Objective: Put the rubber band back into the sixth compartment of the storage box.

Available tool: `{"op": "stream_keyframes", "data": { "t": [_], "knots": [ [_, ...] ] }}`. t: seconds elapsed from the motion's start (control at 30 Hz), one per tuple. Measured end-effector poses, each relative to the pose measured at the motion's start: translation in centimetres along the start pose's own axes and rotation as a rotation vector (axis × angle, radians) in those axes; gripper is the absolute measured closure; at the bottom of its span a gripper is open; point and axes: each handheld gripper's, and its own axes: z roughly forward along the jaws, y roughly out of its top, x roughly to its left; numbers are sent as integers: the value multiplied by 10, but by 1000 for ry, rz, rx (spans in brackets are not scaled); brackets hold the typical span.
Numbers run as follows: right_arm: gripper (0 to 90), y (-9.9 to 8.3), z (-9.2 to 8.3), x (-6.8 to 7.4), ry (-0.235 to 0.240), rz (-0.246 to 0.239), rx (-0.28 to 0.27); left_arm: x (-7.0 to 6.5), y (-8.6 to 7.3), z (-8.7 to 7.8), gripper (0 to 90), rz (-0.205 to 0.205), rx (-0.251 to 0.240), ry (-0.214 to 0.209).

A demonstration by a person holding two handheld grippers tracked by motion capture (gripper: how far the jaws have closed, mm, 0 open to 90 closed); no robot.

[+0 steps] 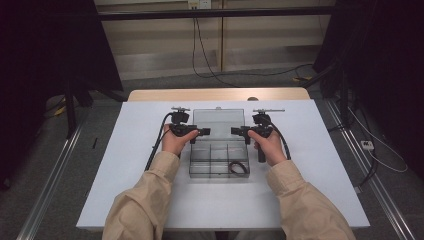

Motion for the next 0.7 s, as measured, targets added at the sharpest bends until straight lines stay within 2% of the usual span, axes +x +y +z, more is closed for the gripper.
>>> {"op": "stream_keyframes", "data": {
  "t": [0.13,0.33,0.47,0.7],
  "knots": [
    [563,3,-9,3,-2,-43,-28,-5,5,-10,353,22,-43,11],
    [640,6,-21,9,-5,-89,-48,-13,9,-25,435,60,-74,13],
    [657,5,-26,13,-10,-120,-51,-17,10,-35,468,90,-86,7],
    [660,4,-34,16,-2,-152,-71,-22,6,-44,510,109,-107,0]
  ]
}}
